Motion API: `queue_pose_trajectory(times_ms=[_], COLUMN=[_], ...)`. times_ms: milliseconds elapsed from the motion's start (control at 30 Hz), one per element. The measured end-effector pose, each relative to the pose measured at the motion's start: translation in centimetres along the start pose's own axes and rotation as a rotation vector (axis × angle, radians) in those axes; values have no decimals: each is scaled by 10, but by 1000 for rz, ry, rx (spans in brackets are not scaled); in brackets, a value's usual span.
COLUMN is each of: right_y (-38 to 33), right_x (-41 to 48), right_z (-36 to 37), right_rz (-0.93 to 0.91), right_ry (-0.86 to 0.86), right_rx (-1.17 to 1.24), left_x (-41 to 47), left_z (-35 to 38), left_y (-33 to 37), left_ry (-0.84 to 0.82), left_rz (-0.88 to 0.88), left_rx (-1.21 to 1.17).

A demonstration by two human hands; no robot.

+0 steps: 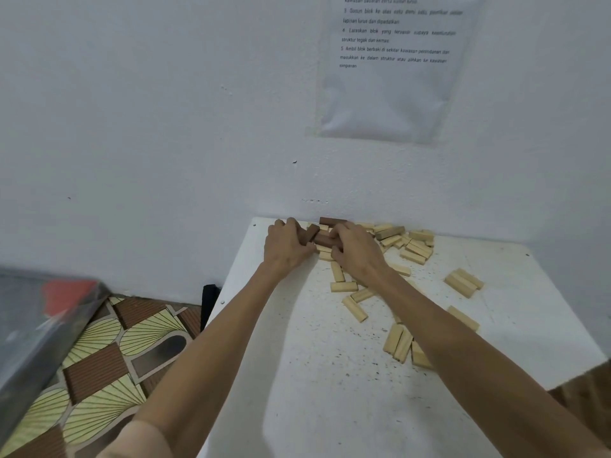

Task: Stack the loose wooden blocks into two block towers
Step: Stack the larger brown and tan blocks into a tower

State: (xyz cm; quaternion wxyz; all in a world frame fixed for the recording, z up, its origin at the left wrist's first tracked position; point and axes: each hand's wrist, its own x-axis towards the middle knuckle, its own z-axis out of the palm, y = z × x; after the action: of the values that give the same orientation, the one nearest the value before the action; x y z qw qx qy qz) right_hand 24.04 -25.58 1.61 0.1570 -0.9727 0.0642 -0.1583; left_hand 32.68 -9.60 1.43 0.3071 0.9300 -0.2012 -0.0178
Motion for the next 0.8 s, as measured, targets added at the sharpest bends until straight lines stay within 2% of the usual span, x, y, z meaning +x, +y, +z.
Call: queue_pose_trajectory(times_ms=[133, 433, 633, 800], right_y=[-2, 3, 4, -2], right_x=[-9, -32, -53, -78], right_z=[-5, -13, -22, -28], right_rz=[6, 33, 87, 63], right_ry=[35, 49, 54, 67], right_rx=[69, 108, 177, 209], left_x=[-4, -12, -23, -43], left_z=[2, 11, 12, 12], left_y=[5, 15, 18, 14], left_ry=[-13, -65, -34, 9], left_rz=[-6, 74, 96, 127], left_rx=[-38, 47, 40, -64])
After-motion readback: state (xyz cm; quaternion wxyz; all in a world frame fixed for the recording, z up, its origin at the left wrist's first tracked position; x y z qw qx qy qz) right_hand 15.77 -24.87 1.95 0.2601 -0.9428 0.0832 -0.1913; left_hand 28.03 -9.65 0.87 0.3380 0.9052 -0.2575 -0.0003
